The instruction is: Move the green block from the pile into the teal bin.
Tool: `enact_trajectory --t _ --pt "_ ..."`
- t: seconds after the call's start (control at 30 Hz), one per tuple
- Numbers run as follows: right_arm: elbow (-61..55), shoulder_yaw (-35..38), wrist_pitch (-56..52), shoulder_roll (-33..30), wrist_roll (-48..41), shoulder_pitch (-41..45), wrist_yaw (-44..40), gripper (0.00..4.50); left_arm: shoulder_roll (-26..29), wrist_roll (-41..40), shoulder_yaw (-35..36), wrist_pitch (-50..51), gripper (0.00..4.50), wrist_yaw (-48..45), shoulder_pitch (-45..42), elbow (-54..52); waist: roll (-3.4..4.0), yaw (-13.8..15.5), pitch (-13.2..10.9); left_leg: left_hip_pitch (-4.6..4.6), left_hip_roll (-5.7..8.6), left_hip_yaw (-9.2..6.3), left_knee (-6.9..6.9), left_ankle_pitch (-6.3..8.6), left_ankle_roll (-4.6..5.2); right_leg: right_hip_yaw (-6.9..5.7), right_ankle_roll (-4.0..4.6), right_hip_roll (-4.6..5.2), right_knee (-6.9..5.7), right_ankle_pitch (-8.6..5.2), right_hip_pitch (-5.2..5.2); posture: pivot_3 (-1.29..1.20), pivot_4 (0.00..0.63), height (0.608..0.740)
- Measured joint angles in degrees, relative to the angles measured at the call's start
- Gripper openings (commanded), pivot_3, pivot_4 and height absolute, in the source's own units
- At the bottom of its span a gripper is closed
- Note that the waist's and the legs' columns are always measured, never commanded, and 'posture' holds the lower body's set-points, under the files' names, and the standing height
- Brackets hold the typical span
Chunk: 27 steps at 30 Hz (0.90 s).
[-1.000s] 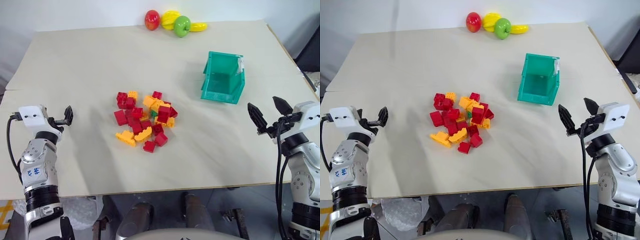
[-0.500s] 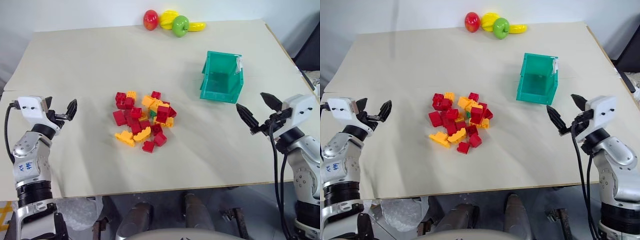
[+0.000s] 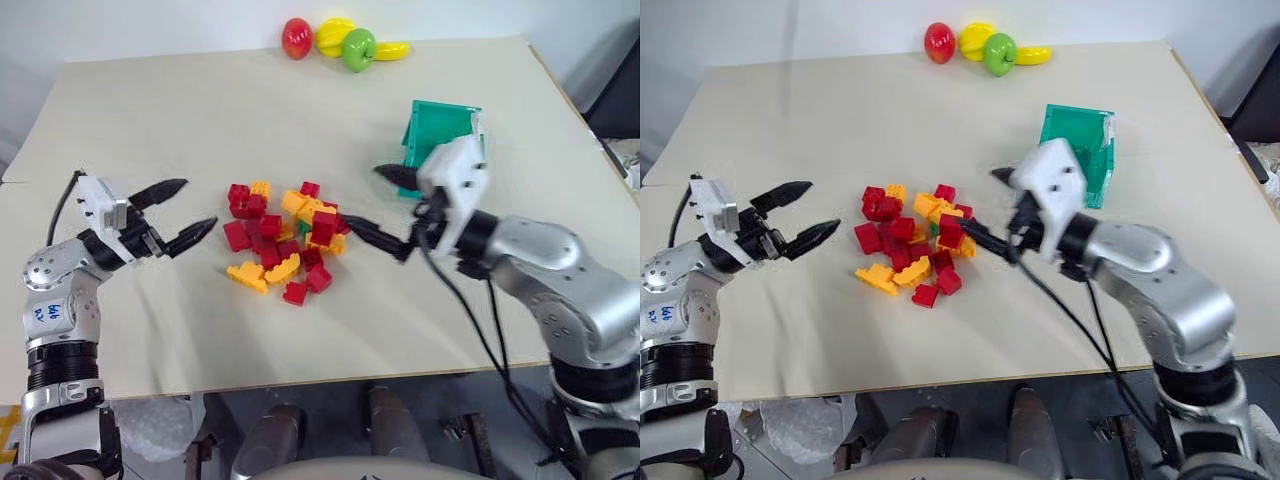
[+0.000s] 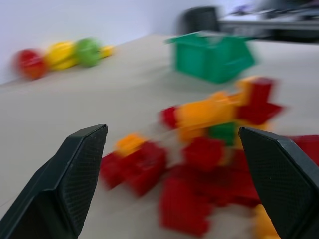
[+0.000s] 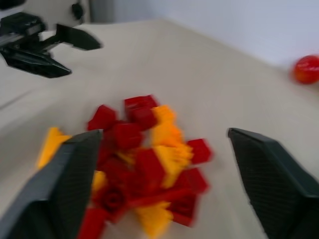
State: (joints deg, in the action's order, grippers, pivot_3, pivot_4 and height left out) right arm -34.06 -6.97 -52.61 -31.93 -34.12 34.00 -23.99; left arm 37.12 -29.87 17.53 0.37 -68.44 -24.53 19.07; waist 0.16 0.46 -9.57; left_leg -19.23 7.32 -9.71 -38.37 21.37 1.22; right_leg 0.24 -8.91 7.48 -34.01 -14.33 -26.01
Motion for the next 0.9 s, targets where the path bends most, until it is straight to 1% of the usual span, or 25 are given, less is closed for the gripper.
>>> enact_trajectory --t 0.13,0.2,0.27,0.3,0.37,0.47,0.6,0.77,0.9 --pt "3.39 -3.84 -9.10 5.02 0.21 5.67 3.62 1.76 0.46 -0.51 -0.09 -0.98 4.50 -7.05 -0.21 2.84 -0.01 -0.67 0.01 -0.04 -0.01 0.00 -0.02 0.01 0.01 -0.02 0.01 -0.01 -0.05 0.01 -0.08 0.00 0.150 0.740" --pt "5.74 -4.18 -12.46 9.97 0.94 7.53 6.56 1.06 1.17 -0.74 -0.18 -1.15 4.50 -10.30 -0.15 3.54 -0.03 -0.87 0.02 -0.08 -0.01 0.04 -0.02 0.01 0.01 0.01 0.02 -0.02 -0.14 0.01 -0.22 0.00 0.150 0.740" --pt "11.72 -6.78 -15.80 16.82 3.53 11.68 10.97 0.38 2.39 -0.84 -0.66 -1.39 4.50 -14.24 0.08 3.91 -0.03 -1.94 0.02 -0.09 0.00 0.24 -0.05 0.00 0.00 0.06 0.10 0.02 -0.49 0.01 -0.44 0.00 0.150 0.740" --pt "12.95 -7.62 -16.36 18.60 4.15 12.46 11.88 0.05 2.41 -0.85 -0.74 -1.53 4.50 -15.02 0.00 3.87 -0.03 -2.10 0.02 -0.09 -0.01 0.26 -0.09 0.00 -0.01 0.06 0.13 0.01 -0.54 0.00 -0.48 0.00 0.150 0.740" --pt "18.20 -9.83 -17.08 24.85 6.67 15.20 14.80 0.05 2.76 -0.88 -0.73 -2.29 4.50 -16.89 0.23 4.16 -0.03 -2.66 0.02 -0.08 -0.05 0.32 -0.19 0.04 -0.07 0.06 0.20 -0.02 -0.72 0.00 -0.56 0.00 0.150 0.740" --pt "25.68 -10.97 -16.28 32.28 10.45 18.43 17.98 0.05 3.50 -0.70 -0.58 -3.43 4.50 -17.43 0.74 4.36 -0.03 -3.23 0.02 -0.08 -0.04 0.34 -0.32 0.05 -0.09 0.02 0.30 -0.03 -0.91 0.01 -0.59 0.00 0.150 0.740" --pt "35.27 -12.52 -12.63 37.99 15.19 20.51 20.69 0.05 3.47 -0.68 -0.33 -4.36 4.50 -16.41 1.04 4.33 -0.04 -3.58 0.03 -0.07 -0.01 0.34 -0.48 0.05 -0.09 0.01 0.37 -0.03 -1.05 0.06 -0.59 0.00 0.150 0.740" --pt "49.05 -12.34 -6.24 39.00 21.35 25.60 23.66 0.05 3.43 -0.68 0.05 -4.93 4.50 -15.10 1.17 4.38 -0.07 -3.70 0.05 -0.02 -0.01 0.36 -0.61 0.06 -0.10 0.01 0.51 -0.06 -1.16 0.15 -0.56 0.00 0.150 0.740" --pt "57.58 -10.49 -1.30 39.38 23.95 26.60 25.55 0.05 3.29 -0.67 0.05 -5.49 4.50 -14.33 1.11 4.42 -0.04 -3.85 0.04 0.00 -0.06 0.42 -0.61 0.08 -0.14 0.04 0.52 -0.08 -1.25 0.14 -0.61 0.00 0.150 0.740"
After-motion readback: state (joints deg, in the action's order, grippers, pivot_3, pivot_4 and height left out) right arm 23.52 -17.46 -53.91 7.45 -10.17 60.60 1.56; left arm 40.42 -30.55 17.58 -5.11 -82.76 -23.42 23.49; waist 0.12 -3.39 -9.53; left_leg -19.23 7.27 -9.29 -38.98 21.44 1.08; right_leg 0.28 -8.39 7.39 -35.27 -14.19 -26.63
